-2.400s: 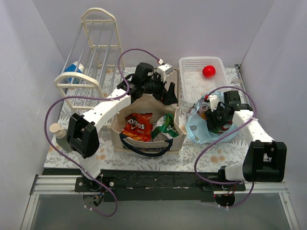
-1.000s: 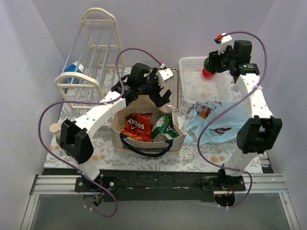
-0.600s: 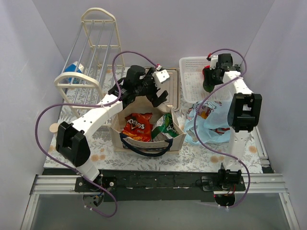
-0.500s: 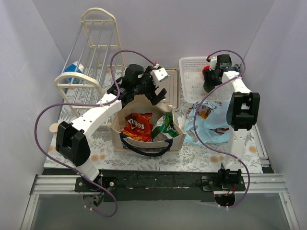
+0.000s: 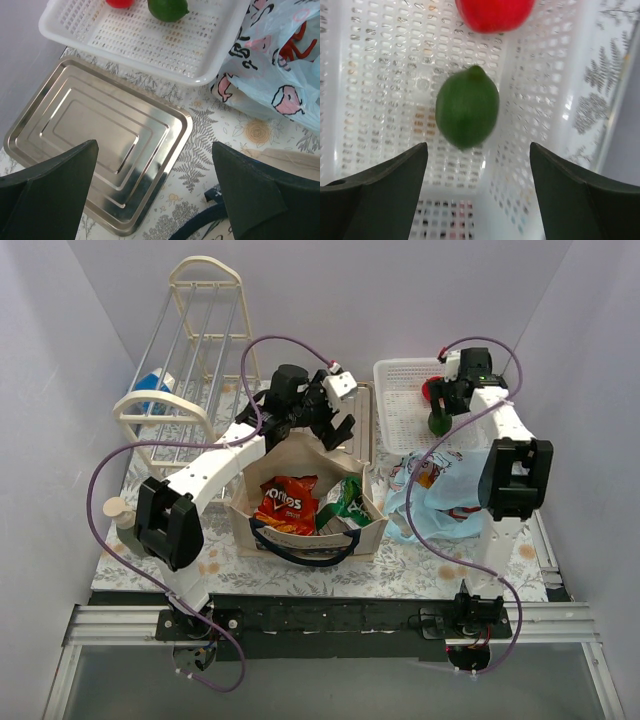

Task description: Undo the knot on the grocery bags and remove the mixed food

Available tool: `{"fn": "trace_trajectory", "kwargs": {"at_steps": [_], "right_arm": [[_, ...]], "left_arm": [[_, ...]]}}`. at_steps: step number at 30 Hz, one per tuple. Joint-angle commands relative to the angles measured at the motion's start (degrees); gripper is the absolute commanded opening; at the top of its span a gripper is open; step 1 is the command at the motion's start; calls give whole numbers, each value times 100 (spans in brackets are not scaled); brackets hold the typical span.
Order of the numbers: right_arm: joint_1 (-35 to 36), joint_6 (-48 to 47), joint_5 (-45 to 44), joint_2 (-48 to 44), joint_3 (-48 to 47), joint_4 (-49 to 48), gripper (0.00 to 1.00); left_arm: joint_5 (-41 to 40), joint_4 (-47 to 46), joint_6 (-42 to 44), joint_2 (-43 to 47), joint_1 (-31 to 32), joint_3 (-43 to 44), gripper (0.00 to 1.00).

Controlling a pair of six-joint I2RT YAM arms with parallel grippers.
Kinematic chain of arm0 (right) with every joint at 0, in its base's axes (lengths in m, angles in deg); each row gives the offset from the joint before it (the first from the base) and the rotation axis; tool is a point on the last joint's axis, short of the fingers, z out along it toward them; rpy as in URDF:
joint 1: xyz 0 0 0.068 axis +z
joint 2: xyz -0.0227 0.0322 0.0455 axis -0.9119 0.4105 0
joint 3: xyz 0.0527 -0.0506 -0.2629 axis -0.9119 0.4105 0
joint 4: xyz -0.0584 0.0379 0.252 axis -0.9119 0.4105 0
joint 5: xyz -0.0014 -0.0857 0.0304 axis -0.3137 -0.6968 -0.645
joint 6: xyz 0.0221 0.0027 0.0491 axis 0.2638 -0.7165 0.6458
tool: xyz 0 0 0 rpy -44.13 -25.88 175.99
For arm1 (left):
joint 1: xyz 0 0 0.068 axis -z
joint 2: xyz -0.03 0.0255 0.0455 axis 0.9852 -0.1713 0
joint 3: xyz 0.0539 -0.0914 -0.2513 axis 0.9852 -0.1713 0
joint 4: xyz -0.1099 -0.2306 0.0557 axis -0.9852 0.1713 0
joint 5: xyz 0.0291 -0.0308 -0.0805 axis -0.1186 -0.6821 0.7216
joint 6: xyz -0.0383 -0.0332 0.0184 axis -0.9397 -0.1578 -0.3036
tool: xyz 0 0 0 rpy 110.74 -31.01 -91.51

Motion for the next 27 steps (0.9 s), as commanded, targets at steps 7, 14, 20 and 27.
{"fn": "trace_trajectory", "kwargs": {"at_steps": [7, 14, 20, 27], "right_arm": [[-205, -550, 2035, -3628, 1887, 468, 83], [-188, -3632, 3841, -5492, 3197, 2980, 47], [-109, -5605, 2981, -5968, 4217, 4478, 23], [-109, -4299, 2173, -5319, 4526, 2672, 14]], "left_arm": [[541, -403, -674, 18, 80, 199, 98], [752, -569, -938, 185, 133, -65, 98], [893, -868, -1210, 106, 150, 76, 98], [814, -1141, -843, 62, 686, -135, 98]]}}
